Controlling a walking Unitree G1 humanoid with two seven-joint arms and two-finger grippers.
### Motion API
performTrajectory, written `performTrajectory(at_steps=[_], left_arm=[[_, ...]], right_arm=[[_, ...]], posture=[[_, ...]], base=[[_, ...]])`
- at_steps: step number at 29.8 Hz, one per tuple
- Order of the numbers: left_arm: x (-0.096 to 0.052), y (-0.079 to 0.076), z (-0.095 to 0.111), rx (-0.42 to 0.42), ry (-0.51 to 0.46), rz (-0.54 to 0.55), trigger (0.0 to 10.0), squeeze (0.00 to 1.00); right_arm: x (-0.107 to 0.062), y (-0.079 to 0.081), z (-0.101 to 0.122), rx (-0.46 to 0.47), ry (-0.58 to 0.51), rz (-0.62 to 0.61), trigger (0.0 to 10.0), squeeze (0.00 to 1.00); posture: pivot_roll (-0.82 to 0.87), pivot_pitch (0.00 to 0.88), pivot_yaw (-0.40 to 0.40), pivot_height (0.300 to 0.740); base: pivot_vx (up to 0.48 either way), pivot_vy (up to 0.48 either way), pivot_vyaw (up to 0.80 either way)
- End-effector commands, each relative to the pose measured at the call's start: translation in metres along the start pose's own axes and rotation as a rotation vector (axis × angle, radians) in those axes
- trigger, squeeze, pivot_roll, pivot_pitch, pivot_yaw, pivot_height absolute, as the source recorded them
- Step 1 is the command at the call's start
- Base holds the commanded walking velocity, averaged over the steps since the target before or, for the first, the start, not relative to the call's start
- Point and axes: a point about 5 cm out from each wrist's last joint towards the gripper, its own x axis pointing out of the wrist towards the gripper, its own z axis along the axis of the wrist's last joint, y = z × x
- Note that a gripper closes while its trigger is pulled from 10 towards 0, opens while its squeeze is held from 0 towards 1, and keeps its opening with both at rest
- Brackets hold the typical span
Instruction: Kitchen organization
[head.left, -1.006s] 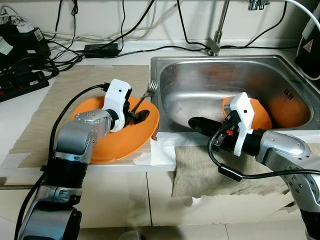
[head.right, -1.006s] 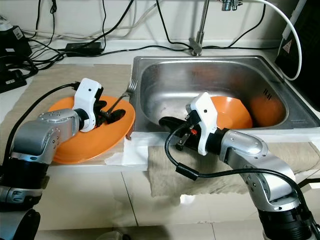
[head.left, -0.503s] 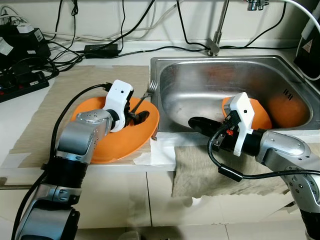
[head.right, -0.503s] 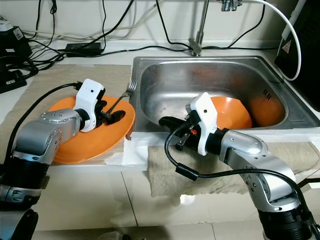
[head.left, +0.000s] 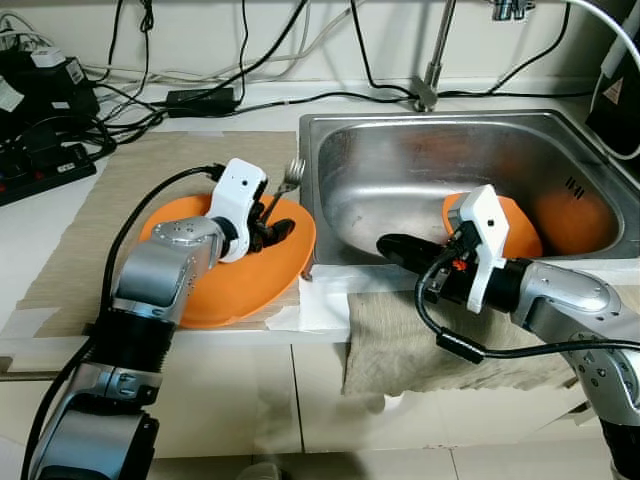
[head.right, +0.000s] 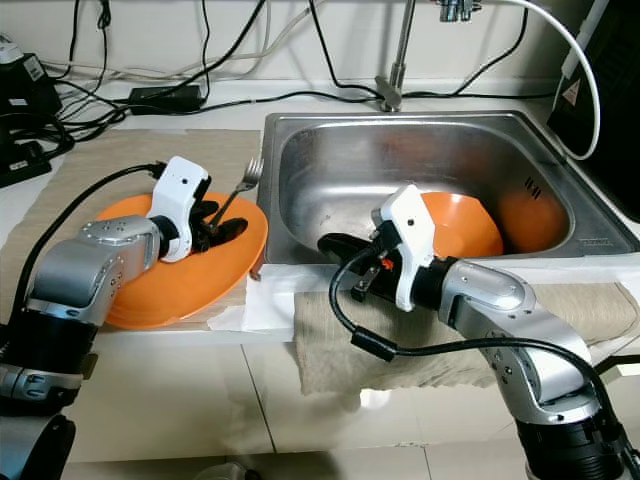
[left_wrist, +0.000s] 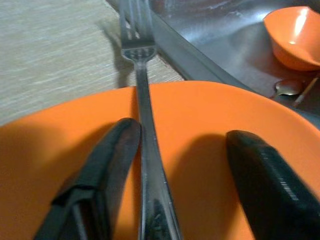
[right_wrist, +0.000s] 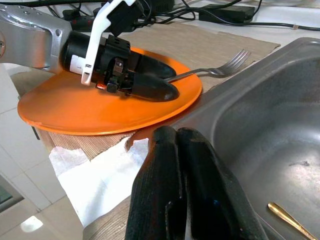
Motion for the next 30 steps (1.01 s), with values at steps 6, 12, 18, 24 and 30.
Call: performTrajectory(at_steps=[6, 12, 18, 24, 30], left_arm=[[0.003, 0.004, -0.027, -0.032, 0.118, -0.008, 0.0, 0.00], [0.002, 0.003, -0.020, -0.008, 0.058, -0.017, 0.0, 0.00], [-0.002, 0.006, 0.000, 0.021, -0.030, 0.001, 0.0, 0.00], [-0.008, 0.006, 0.018, -0.008, -0.112, -0.003, 0.0, 0.00], [-0.017, 0.011, 0.037, -0.036, -0.186, -0.003, 0.0, 0.10]], right_arm=[[-0.001, 0.002, 0.000, -0.003, 0.000, -0.006, 10.0, 0.00], [-0.002, 0.001, -0.001, -0.004, 0.003, -0.008, 10.0, 0.00], [-0.002, 0.001, -0.001, -0.003, 0.005, -0.008, 10.0, 0.00], [-0.001, 0.000, -0.001, -0.002, 0.006, -0.009, 10.0, 0.00], [-0.001, 0.000, -0.001, -0.001, 0.006, -0.010, 10.0, 0.00]], posture=[[0.00, 0.017, 0.047, 0.740], [0.00, 0.015, 0.045, 0.740], [0.00, 0.014, 0.041, 0.740], [0.00, 0.015, 0.040, 0.740], [0.00, 0.015, 0.040, 0.740]], base=[[0.000, 0.000, 0.00], [0.000, 0.000, 0.00], [0.000, 0.000, 0.00], [0.000, 0.000, 0.00], [0.000, 0.000, 0.00]])
